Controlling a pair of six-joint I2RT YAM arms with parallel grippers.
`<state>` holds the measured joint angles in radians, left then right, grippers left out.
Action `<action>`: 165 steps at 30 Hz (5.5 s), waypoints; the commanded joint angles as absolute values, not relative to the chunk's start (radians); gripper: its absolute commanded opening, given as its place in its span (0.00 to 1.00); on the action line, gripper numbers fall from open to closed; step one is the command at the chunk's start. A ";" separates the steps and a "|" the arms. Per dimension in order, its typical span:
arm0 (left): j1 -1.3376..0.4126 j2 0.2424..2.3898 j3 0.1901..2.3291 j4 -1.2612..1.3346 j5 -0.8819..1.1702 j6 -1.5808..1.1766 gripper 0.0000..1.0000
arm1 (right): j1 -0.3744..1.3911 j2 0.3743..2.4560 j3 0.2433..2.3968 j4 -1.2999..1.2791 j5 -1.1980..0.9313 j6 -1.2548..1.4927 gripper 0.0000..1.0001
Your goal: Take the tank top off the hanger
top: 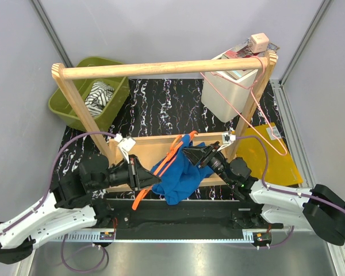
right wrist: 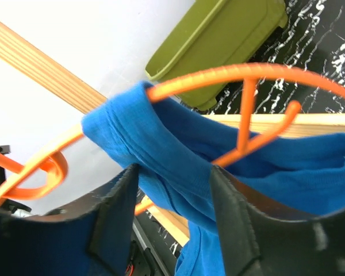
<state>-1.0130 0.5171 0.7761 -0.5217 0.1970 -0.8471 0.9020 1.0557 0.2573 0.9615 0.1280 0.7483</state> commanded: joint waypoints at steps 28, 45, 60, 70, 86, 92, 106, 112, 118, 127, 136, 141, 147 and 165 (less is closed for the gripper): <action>-1.012 0.362 0.825 -0.497 0.135 -0.859 0.00 | 0.900 0.847 0.347 0.281 0.666 1.089 0.00; -1.014 0.755 1.229 -0.209 0.028 -0.910 0.00 | 0.900 0.784 0.344 0.249 0.612 1.086 0.53; -1.031 0.876 1.249 -0.003 -0.086 -0.945 0.00 | 0.899 0.721 0.331 0.229 0.589 1.091 0.53; -1.049 0.972 1.256 0.069 -0.155 -0.982 0.00 | 0.899 0.716 0.328 0.229 0.580 1.098 0.53; -1.138 1.124 1.307 0.045 -0.236 -0.924 0.26 | 0.899 0.655 0.314 0.190 0.584 1.097 0.54; -1.138 0.930 1.180 0.023 -0.229 -0.775 0.68 | 0.899 0.604 0.304 0.156 0.598 1.078 0.54; -1.138 0.401 0.953 -0.495 -0.297 -0.624 0.99 | 0.899 0.587 0.299 0.149 0.635 1.039 0.55; -1.138 0.215 0.801 -0.574 -0.345 -0.704 0.99 | 0.899 0.604 0.305 0.150 0.655 1.031 0.56; -1.137 0.365 0.683 -0.561 -0.291 -0.732 0.99 | 0.900 0.614 0.305 0.152 0.658 1.032 0.56; -1.138 0.785 0.585 -0.396 -0.321 -0.818 0.99 | 0.899 0.581 0.308 0.137 0.653 1.028 0.56; -1.132 1.150 0.658 -0.278 -0.327 -0.802 0.99 | 0.899 0.588 0.314 0.133 0.640 1.028 0.56; -1.098 1.308 0.706 -0.249 -0.287 -0.836 0.99 | 0.900 0.580 0.311 0.130 0.641 1.025 0.56; -1.036 1.400 0.669 -0.063 -0.152 -0.867 0.95 | 0.900 0.560 0.305 0.124 0.635 1.023 0.56; -0.971 0.867 0.683 -0.296 -0.224 -0.752 0.00 | 0.899 0.543 0.298 0.112 0.646 1.026 0.57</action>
